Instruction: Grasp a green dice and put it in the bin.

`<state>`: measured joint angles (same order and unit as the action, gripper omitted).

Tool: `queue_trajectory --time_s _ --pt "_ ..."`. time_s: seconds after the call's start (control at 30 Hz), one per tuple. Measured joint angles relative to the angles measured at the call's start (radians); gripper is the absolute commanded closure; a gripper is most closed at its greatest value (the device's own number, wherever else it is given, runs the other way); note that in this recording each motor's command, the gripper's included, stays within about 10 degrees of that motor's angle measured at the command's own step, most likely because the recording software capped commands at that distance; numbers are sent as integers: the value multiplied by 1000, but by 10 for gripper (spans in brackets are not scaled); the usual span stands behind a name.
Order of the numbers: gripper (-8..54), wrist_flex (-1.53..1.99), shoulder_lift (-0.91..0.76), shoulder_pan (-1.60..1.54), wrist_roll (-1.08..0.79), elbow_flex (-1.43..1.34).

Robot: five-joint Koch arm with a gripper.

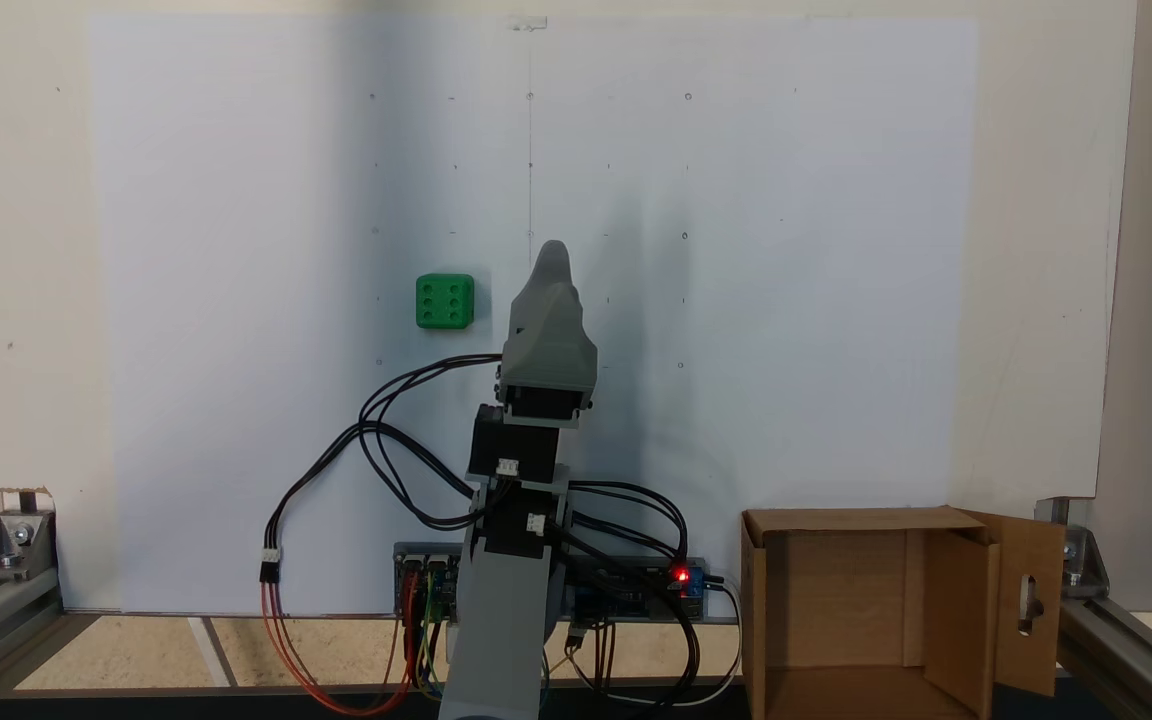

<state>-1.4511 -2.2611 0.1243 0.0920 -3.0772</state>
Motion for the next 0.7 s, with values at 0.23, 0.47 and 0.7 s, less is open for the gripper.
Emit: queue_trajectory --time_s 0.23,0.47,0.7 --pt "3 21 0 6 0 0" --pt "13 63 0 6 0 0" --pt "17 155 0 26 0 0"
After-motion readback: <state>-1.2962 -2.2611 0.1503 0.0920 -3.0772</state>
